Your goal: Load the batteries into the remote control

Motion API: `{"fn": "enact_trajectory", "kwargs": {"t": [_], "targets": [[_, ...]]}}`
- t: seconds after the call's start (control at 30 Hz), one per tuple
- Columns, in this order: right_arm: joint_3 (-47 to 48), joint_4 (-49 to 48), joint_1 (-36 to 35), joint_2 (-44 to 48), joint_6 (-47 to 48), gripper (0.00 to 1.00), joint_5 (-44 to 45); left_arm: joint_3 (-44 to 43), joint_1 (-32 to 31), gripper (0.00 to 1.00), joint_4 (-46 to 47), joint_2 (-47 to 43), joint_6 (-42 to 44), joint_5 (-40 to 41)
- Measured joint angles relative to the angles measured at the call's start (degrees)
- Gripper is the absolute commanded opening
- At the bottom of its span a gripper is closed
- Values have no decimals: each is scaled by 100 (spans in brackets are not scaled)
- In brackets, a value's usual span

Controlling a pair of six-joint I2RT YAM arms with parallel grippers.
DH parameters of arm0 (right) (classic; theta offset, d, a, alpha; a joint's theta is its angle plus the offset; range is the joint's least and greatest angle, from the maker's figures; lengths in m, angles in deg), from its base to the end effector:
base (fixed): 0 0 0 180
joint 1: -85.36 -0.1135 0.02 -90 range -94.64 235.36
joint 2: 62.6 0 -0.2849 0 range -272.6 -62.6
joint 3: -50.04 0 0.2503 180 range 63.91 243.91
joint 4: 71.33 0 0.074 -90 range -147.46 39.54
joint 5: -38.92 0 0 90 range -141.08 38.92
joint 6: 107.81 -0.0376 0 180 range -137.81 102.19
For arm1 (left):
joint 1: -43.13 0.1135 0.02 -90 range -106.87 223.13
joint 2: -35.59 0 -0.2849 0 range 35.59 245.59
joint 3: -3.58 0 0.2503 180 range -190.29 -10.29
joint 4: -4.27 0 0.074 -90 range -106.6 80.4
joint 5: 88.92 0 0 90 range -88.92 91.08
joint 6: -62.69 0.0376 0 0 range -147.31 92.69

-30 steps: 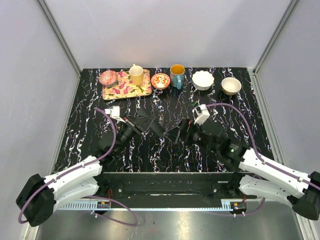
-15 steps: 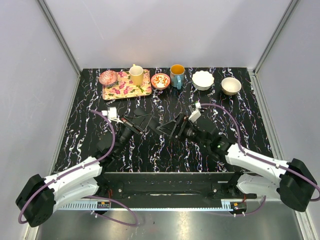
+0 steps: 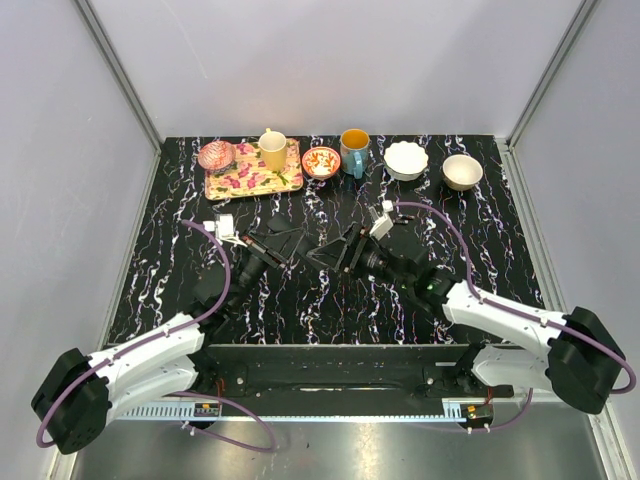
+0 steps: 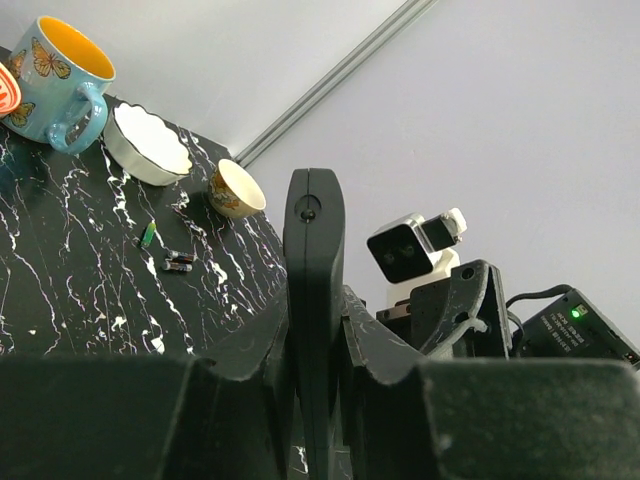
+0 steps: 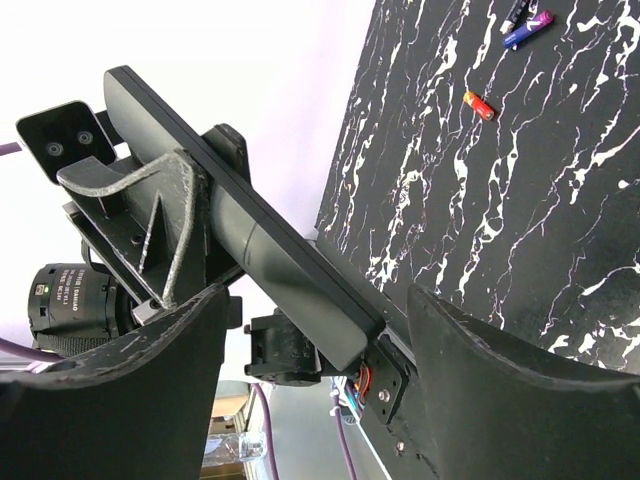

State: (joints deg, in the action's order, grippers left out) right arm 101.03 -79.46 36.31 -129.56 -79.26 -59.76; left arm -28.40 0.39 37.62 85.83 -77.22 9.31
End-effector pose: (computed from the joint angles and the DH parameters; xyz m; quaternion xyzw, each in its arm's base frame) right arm 0.1656 0.1995 0.2916 0.0317 0.7526 0.5709 0.3266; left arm 0.1380 -0.1201 0.2830 -0.0948 0.6018 -0.5425 0.5783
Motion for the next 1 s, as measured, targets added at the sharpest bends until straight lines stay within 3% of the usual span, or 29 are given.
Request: {"fn": "enact_trajectory", "kwargs": {"t": [0.3,0.7,0.73,0.8,0.87,1.0], "targets": [[175,46,22,-155,26,57,0,0,-37,0,0,2,42,0],[177,48,70,-175,15,50,-44,0,-42,0,-33,2,17,68],[177,46,70,-175,15,51,-46,0,-42,0,-33,2,9,76],[177,46,72,-175,15,63,-48,0,-42,0,-35,2,-7,92],[177,55,74,-175,11,81,-48,0,-44,0,-35,2,-4,94],[177,127,81,-173,4,93,-44,0,-50,0,-46,13,-7,94]]}}
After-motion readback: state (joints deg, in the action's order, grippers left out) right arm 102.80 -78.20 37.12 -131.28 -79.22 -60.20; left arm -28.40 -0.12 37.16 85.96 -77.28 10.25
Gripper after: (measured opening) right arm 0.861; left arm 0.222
